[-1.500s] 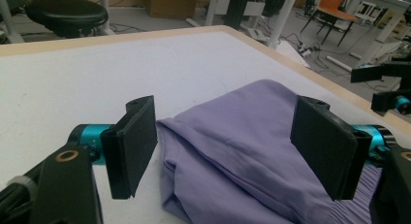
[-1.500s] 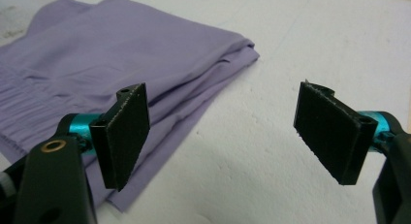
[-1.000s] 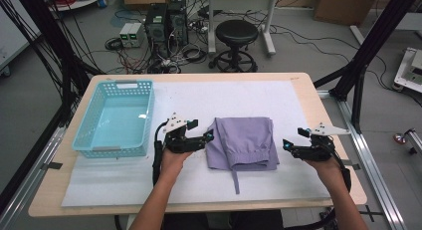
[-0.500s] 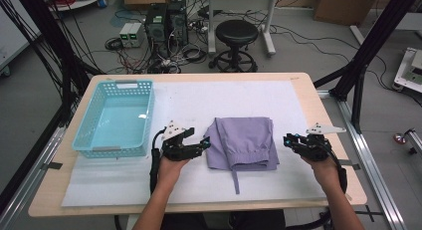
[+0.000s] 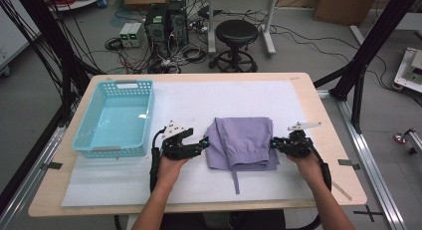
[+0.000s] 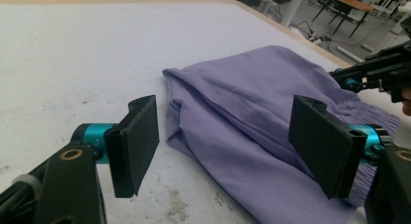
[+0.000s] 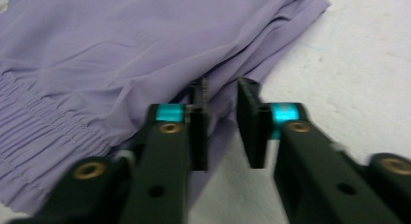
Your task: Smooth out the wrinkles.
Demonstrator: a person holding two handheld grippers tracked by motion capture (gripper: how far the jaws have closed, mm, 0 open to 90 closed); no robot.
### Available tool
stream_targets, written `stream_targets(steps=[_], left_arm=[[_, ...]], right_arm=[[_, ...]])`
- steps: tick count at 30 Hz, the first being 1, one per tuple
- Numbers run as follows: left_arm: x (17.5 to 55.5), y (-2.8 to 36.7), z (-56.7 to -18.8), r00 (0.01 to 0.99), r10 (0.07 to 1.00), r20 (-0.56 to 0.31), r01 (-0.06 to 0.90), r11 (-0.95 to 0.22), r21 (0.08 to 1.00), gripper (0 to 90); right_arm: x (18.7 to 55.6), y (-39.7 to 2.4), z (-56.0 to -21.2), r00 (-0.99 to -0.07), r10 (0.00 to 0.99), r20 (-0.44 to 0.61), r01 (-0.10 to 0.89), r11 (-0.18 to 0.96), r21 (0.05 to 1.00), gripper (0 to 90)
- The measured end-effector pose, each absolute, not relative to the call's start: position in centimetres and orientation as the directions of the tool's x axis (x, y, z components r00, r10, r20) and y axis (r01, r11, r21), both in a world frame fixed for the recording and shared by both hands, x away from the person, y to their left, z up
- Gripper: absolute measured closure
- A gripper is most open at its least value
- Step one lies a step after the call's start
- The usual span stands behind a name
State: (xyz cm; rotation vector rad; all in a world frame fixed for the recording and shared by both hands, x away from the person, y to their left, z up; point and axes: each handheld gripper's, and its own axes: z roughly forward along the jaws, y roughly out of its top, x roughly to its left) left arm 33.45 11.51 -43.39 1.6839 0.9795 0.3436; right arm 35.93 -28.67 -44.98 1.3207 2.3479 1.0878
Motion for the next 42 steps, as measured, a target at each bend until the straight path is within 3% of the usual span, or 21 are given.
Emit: stream_targets(steps=[2, 9, 15, 20, 24, 29, 33, 39, 42], left_arm=[[33.4, 11.5, -43.4, 0.612, 0.75, -0.252, 0.433, -0.05, 0.9, 28.1], [33.6, 11.6, -43.6, 0.592, 0.765, -0.252, 0.445, -0.05, 0.894, 32.2], [33.6, 11.3, -43.7, 0.585, 0.772, -0.249, 0.457, -0.059, 0.888, 37.3], [33.7, 11.3, -43.7, 0.578, 0.778, -0.247, 0.459, -0.061, 0.886, 50.7], [34.4, 11.4, -43.6, 0.598, 0.766, -0.237, 0.445, -0.072, 0.893, 58.4], [36.5, 9.9, -43.4, 0.629, 0.747, -0.216, 0.477, -0.152, 0.866, 58.9], [38.3, 8.4, -43.6, 0.63, 0.748, -0.207, 0.505, -0.193, 0.842, 64.6], [39.5, 7.5, -45.1, 0.602, 0.774, -0.199, 0.568, -0.239, 0.788, 64.9], [39.5, 7.4, -45.1, 0.601, 0.781, -0.168, 0.555, -0.257, 0.791, 83.5]], right_arm=[[36.0, -28.5, -45.1, -0.575, 0.809, 0.125, 0.627, 0.336, 0.703, 90.0], [36.0, -28.5, -44.2, -0.568, 0.821, 0.066, 0.557, 0.323, 0.765, 90.0], [36.5, -28.5, -44.7, -0.515, 0.856, 0.05, 0.57, 0.299, 0.765, 90.0], [36.9, -28.4, -45.6, -0.504, 0.863, 0.049, 0.605, 0.312, 0.733, 89.8], [36.6, -29.1, -45.0, -0.48, 0.876, 0.048, 0.586, 0.279, 0.76, 83.2], [36.3, -29.9, -44.6, -0.471, 0.877, 0.098, 0.587, 0.228, 0.777, 77.4], [36.1, -29.8, -44.5, -0.488, 0.868, 0.093, 0.579, 0.242, 0.778, 76.0], [36.0, -29.9, -44.3, -0.494, 0.864, 0.101, 0.578, 0.239, 0.781, 74.7], [36.0, -30.0, -44.3, -0.491, 0.865, 0.105, 0.58, 0.235, 0.78, 73.7]])
